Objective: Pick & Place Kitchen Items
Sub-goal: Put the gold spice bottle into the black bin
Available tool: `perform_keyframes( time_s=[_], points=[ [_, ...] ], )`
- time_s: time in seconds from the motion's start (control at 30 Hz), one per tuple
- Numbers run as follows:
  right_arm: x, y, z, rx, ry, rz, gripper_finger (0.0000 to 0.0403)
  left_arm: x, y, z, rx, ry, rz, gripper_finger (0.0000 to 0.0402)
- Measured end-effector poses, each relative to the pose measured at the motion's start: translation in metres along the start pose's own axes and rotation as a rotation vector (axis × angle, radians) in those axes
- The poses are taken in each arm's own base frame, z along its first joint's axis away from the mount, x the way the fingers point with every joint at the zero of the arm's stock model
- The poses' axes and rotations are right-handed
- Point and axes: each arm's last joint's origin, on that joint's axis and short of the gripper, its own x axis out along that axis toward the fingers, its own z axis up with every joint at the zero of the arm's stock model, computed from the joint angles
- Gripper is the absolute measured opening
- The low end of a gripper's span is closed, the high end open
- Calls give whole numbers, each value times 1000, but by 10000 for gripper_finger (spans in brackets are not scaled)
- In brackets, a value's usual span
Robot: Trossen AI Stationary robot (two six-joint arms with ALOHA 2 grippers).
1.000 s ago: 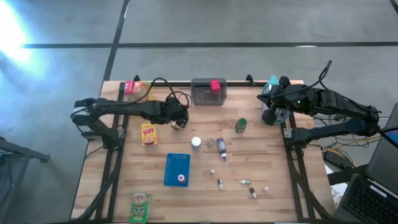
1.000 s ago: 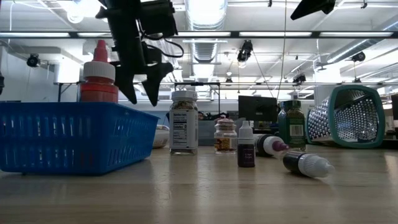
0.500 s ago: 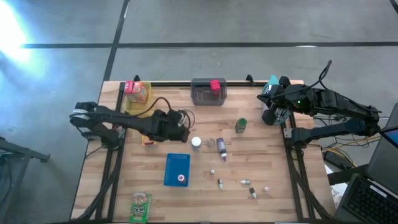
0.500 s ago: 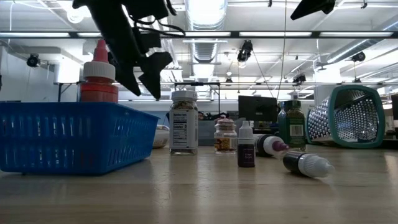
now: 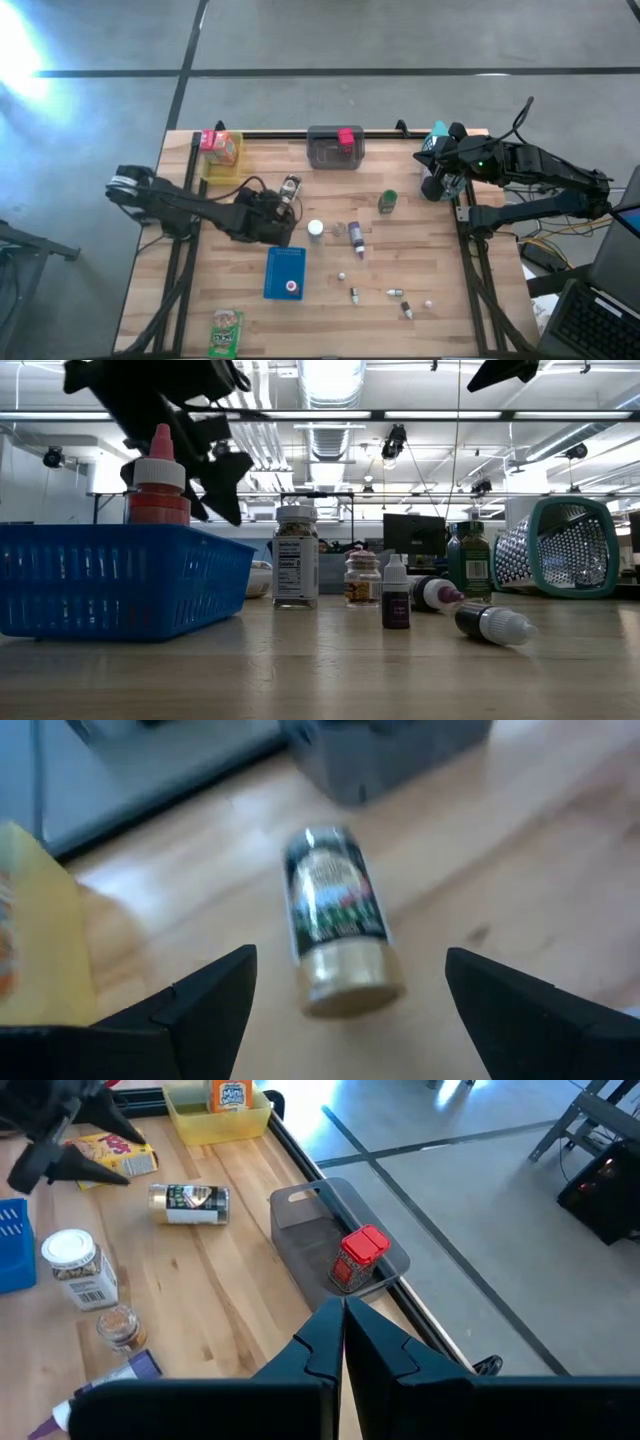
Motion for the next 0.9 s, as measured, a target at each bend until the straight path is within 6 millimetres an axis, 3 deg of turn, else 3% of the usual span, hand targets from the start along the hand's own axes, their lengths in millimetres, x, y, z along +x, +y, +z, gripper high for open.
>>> perform_keyframes(
  time_s=[0.27,0.37,0.67,0.9],
  points=[
    [0,0,0,4,0,0,8,-20,8,1,9,-209,-67,328],
    [0,0,0,11,0,0,8,-16,9,-6,-34,-281,-99,328],
    [0,0,0,10,0,0,8,7,23,-49,-23,-391,-266,331],
    [0,0,0,11,0,0,8,15,30,-59,52,-394,-274,388]
  ],
)
